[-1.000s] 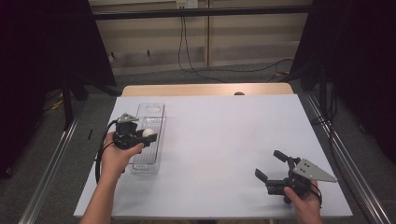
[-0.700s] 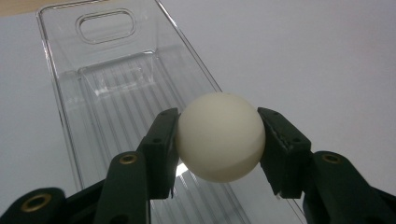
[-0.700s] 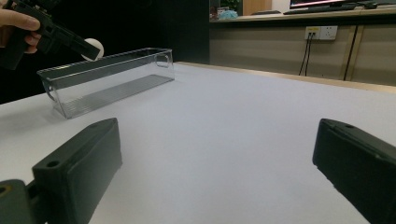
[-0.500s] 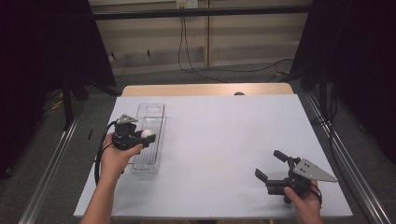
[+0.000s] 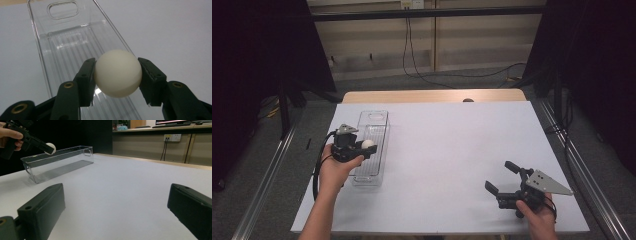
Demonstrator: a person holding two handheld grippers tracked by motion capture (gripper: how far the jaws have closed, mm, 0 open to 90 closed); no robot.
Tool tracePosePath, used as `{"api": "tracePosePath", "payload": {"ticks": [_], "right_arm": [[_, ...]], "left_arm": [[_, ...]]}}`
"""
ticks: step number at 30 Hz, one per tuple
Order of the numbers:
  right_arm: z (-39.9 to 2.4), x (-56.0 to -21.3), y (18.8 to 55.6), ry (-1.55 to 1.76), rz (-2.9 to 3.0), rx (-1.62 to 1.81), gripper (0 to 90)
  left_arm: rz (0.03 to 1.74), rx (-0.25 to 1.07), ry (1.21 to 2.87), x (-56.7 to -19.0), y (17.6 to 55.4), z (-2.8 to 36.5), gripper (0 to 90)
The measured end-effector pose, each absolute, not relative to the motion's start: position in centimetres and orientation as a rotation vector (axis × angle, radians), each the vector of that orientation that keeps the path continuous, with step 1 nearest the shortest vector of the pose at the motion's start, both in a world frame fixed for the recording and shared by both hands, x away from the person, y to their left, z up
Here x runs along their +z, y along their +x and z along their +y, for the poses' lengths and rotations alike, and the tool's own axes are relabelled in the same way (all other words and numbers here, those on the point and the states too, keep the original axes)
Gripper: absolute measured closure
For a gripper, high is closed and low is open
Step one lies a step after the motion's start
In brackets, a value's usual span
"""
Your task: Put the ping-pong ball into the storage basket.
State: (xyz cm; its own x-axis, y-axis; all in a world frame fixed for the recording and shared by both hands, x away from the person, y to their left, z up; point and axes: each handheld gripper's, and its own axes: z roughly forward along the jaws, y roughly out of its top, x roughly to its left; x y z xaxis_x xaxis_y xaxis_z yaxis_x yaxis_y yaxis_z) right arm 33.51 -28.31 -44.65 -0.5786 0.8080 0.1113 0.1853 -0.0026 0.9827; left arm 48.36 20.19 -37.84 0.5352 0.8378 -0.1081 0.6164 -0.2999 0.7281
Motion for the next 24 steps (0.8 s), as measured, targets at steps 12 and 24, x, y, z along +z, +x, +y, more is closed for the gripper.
{"api": "tracePosePath", "payload": {"ticks": [12,24], "right_arm": [[-28.27,-44.64,33.51,1.024,1.776,1.624,0.8],[-28.31,-44.62,33.49,1.022,1.78,1.626,0.8]], "left_arm": [[1.19,0.386,2.018,-38.28,48.22,20.46,51.1],[1.204,0.394,2.024,-38.83,47.94,20.56,51.1]]}}
